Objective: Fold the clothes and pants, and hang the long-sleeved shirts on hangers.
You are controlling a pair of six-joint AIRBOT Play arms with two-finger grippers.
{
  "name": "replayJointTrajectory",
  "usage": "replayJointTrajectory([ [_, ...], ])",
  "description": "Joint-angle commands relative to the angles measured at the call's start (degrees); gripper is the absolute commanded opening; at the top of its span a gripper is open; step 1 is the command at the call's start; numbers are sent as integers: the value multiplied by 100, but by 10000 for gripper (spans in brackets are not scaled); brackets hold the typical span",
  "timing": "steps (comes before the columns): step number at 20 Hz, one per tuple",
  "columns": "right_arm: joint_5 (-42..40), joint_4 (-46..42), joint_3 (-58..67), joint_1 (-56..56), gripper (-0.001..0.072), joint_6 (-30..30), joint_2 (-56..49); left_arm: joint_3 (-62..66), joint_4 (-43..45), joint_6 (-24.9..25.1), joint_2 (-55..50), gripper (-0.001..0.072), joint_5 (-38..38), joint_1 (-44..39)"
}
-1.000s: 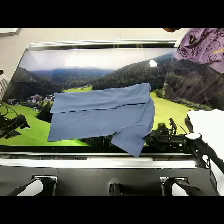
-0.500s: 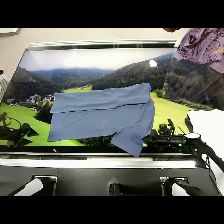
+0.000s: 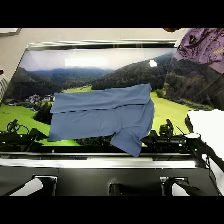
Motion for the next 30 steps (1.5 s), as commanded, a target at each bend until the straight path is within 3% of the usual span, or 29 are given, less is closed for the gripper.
replayJointTrajectory([
  [1, 109, 0, -2, 0, 23, -76, 28, -44, -299, 243, -107, 535, 249, -42],
  [5, 101, 0, -2, 0, 22, -63, 247, -44, -297, 267, -319, 521, 398, -343],
  [6, 98, 0, -2, 0, 22, -55, 330, -44, -297, 260, -378, 476, 442, -422],
  [8, 57, -2, -2, 0, 22, -9, 518, -44, -299, 260, -461, 293, 483, -527],
  [10, -4, -4, -2, 0, 22, 109, 706, -39, -299, 262, -474, 16, 474, -581],
  [13, -22, -52, 2, 0, 21, 299, 1086, -11, -337, 140, -374, 12, 251, -579],
  [17, 299, -649, 4, 0, 20, 1093, 2055, 129, 645, -1167, 505, 12, -122, -579],
  [19, 678, -1119, 4, 0, 20, 1655, 2785, 129, 1040, -1537, 1158, 11, -448, -579],
  [25, 1773, -2173, 4, 0, 19, 3158, 5051, 131, 1318, -1834, 2850, 11, -813, -581],
  [28, 1788, -2297, 103, 0, 19, 3189, 5294, 131, 1314, -1825, 2931, 11, -688, -599],
  [30, 1668, -2365, 245, 0, 19, 2848, 4970, 146, 1314, -1825, 2861, 11, -350, -739],
])
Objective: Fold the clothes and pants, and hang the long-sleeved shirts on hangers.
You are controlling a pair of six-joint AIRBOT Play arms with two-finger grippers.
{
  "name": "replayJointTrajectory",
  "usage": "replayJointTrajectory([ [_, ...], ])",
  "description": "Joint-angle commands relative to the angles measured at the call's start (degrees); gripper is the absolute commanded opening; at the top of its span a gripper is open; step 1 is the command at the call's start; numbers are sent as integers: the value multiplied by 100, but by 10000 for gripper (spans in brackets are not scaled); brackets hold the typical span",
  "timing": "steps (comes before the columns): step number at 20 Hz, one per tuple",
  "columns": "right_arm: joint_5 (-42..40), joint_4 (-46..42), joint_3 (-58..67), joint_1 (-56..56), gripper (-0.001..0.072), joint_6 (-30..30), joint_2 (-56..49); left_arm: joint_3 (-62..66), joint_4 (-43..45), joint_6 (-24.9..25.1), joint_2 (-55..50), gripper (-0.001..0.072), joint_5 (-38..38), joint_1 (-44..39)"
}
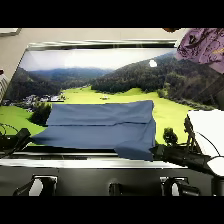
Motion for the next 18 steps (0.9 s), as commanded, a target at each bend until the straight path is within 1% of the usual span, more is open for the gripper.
replayJointTrajectory([
  [1, -66, -236, 236, 2, 19, -264, -271, 48, 61, -57, 42, 11, 498, -203],
  [4, -525, -225, 715, 2, 19, -850, -1392, 219, 61, -61, -304, 11, 1113, -579],
  [8, -1014, -105, 1574, 2, 19, -1412, -3021, 584, 61, -61, -1200, 10, 1694, -1113],
  [10, -1226, -87, 2013, 2, 20, -1580, -3764, 828, 61, -61, -1718, 11, 1943, -1316],
  [13, -1458, 188, 2636, 2, 20, -1847, -4763, 1268, 66, -59, -2524, 10, 2179, -1519],
  [18, -1646, 240, 3692, 2, 20, -1941, -6063, 2105, 87, 22, -3709, 10, 2297, -1679],
])
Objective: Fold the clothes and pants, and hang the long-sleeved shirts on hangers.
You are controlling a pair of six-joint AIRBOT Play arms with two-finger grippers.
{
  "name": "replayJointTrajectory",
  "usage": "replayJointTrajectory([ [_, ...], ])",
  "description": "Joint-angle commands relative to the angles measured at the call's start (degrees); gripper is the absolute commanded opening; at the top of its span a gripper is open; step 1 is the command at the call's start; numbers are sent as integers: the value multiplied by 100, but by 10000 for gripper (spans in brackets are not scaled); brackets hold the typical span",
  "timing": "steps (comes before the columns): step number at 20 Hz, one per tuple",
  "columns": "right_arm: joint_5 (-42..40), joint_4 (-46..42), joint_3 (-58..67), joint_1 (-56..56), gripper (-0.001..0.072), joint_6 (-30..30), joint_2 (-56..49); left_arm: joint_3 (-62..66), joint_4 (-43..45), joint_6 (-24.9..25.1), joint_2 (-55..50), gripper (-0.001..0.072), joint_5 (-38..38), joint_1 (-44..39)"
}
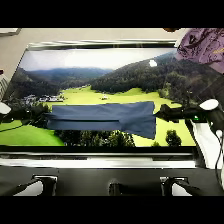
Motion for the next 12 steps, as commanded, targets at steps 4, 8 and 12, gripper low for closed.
replayJointTrajectory([
  [4, -304, 20, 1263, 114, 20, -107, -1370, 1073, 61, 168, -1390, 11, 181, -278],
  [8, -584, -564, 1543, 549, 21, 459, -1788, 1493, 92, 166, -1941, 11, 175, -413],
  [12, -682, -664, 1545, 680, 22, 590, -1956, 1661, 92, 173, -2210, 12, 184, -481],
])
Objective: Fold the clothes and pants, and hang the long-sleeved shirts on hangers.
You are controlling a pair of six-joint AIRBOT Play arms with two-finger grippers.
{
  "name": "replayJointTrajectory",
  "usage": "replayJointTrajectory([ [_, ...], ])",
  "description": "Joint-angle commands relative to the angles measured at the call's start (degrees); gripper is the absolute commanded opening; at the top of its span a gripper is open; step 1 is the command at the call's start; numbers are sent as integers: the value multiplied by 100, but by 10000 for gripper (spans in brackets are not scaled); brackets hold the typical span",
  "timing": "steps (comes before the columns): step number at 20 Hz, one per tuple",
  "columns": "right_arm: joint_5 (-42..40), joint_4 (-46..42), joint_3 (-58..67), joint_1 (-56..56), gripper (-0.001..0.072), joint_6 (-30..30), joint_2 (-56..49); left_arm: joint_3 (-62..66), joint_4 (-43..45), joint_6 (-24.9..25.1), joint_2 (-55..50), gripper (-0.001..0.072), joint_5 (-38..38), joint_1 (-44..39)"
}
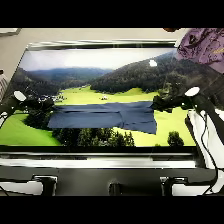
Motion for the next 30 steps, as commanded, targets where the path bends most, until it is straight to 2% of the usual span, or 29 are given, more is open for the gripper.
replayJointTrajectory([
  [1, -153, -149, 63, 116, 22, 190, -173, 157, 2, 9, -262, 12, 15, -74],
  [3, -254, -144, 66, 116, 23, 238, -175, 157, 0, 9, -310, 17, 42, -114],
  [4, -254, -136, 66, 114, 24, 297, -173, 157, 0, 7, -308, 55, 42, -127],
  [5, -214, -105, 66, 114, 56, 367, -170, 168, -2, -22, -302, 148, 37, -138],
  [7, 107, -61, 192, 85, 252, 616, -164, 310, -20, -68, -273, 448, -107, -138],
  [8, 337, -61, 332, 85, 303, 717, -140, 452, -15, -79, -262, 521, -269, -131],
  [9, 546, -28, 527, 28, 398, 809, -92, 614, -13, -76, -245, 551, -417, -118],
  [10, 721, 52, 743, -85, 478, 800, -37, 811, 9, -59, -223, 551, -579, -90],
  [13, 1250, 72, 1182, -728, 502, 688, 22, 1397, 240, -63, -109, 551, -1119, -15],
  [14, 1493, 87, 1169, -966, 549, 490, 15, 1521, 297, -63, -50, 551, -1235, -4],
  [15, 1805, 81, 1126, -1176, 559, 214, -26, 1606, 396, -63, 26, 551, -1314, -7],
  [17, 1878, 203, 844, -1440, 617, -140, -127, 1628, 435, -63, 195, 551, -1327, -13],
  [19, 1805, 260, 520, -1456, 617, -525, -291, 1628, 433, -83, 282, 551, -1329, -17],
  [23, 1735, 916, 144, -1443, 617, -1130, -758, 1628, 433, -81, 295, 551, -1325, -17],
  [30, 1379, 997, 142, -831, 614, -1307, -1167, 1628, 433, -83, 293, 551, -1322, -17],
])
